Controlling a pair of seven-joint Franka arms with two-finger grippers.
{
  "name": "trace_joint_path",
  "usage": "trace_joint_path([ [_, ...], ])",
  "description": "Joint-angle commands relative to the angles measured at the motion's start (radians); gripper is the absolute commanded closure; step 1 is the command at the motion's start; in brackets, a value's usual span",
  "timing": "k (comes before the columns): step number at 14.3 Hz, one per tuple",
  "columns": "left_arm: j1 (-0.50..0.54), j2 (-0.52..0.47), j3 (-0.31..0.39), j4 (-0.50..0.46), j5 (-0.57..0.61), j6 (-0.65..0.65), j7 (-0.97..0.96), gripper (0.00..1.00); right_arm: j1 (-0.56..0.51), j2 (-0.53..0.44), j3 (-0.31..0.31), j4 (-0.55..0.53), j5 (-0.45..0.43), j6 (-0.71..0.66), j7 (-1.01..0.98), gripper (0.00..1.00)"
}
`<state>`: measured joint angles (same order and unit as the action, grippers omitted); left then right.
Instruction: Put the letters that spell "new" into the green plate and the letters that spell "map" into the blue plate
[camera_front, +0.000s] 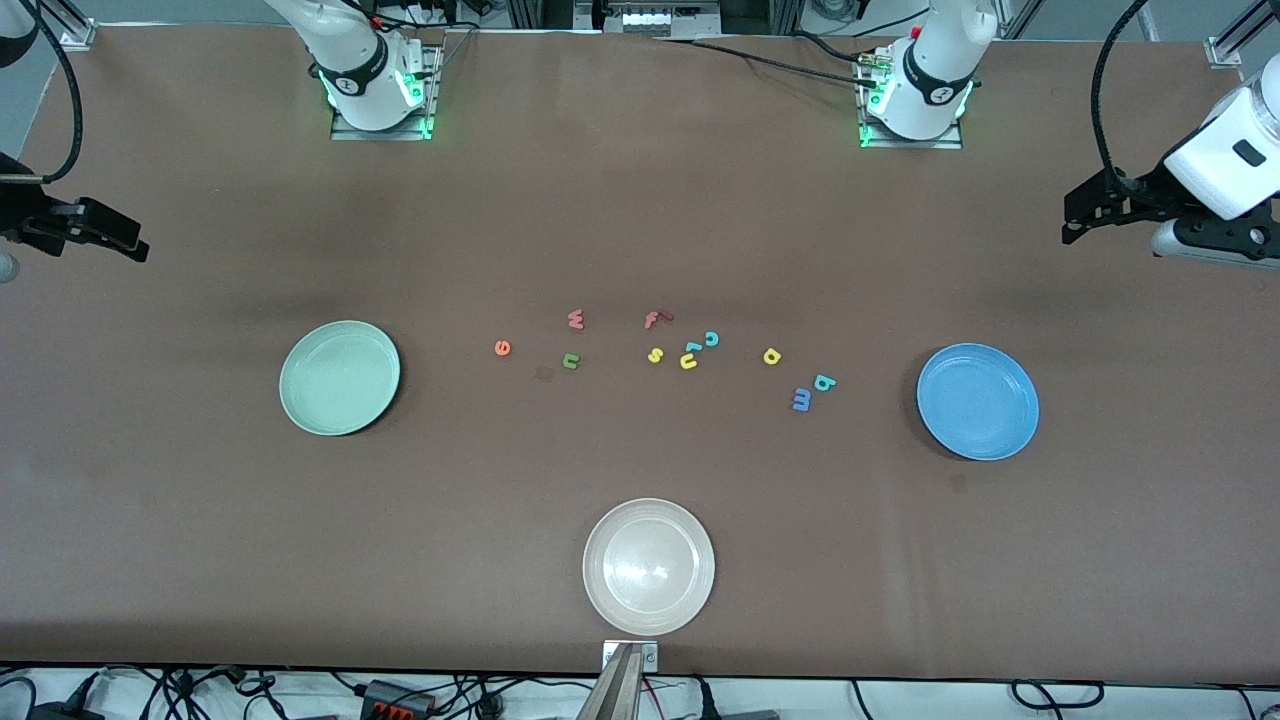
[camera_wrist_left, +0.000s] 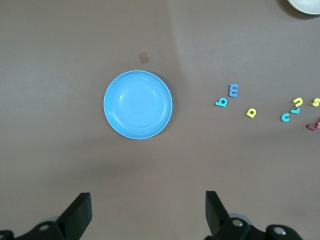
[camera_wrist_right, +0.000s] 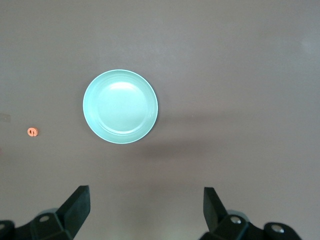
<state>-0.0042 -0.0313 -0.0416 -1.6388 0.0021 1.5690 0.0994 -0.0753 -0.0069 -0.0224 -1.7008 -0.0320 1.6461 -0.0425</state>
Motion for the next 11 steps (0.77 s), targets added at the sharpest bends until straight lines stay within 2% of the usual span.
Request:
trace_joint_path([
  [1,0.003,-0.002,-0.003,0.019,-0.007,-0.02,0.006,0.0,-0.008,-0.01,0.002,-0.01,0.004,-0.012,-0.013,0.0],
  [6,0.003,-0.002,-0.003,0.019,-0.008,-0.018,0.005,0.0,0.009,0.024,0.012,-0.01,0.004,-0.014,-0.011,0.0],
  [9,0.003,-0.002,-0.001,0.019,-0.008,-0.018,0.006,0.0,0.07,0.083,0.012,-0.013,0.006,-0.017,-0.01,0.0],
  [11,0.003,-0.001,-0.001,0.019,-0.007,-0.018,0.006,0.0,0.167,0.145,0.012,-0.014,0.009,-0.014,0.003,0.0],
])
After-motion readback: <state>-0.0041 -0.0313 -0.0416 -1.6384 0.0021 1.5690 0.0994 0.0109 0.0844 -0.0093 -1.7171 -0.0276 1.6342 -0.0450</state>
